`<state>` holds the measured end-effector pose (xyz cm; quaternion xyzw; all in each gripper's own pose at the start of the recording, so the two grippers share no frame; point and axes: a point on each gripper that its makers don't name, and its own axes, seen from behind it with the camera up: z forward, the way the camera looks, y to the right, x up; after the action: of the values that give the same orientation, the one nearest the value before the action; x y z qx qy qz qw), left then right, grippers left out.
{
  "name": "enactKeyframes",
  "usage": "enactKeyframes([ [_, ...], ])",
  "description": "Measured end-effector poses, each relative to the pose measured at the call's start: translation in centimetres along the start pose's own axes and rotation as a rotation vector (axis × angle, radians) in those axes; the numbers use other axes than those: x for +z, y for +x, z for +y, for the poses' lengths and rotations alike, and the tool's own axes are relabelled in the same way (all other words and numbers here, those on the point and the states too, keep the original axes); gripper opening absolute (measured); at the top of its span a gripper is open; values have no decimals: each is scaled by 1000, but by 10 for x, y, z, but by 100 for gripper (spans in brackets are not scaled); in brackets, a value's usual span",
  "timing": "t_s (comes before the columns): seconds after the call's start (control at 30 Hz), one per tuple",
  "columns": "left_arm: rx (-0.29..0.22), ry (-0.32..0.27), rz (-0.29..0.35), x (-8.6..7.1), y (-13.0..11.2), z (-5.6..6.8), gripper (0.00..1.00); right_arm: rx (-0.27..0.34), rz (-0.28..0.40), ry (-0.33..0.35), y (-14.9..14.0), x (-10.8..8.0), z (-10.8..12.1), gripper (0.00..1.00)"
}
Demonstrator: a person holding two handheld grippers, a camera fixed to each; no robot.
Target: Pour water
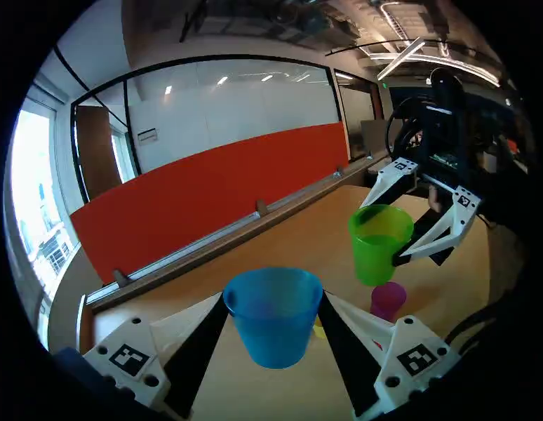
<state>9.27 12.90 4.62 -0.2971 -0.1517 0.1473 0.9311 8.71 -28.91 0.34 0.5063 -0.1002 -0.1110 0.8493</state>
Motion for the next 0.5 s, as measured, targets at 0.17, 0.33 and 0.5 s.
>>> enactKeyframes([
  [0.17, 7, 3, -26, 4, -11, -2, 87, 2, -14, -10, -3, -1, 5, 92],
  [0.33, 4, -3, -47, 9, -22, 1, 87, 8, -26, -17, -9, -2, 9, 92],
  [0.5, -8, -1, -58, 14, -31, 0, 87, 5, -39, -26, -14, -5, 12, 92],
])
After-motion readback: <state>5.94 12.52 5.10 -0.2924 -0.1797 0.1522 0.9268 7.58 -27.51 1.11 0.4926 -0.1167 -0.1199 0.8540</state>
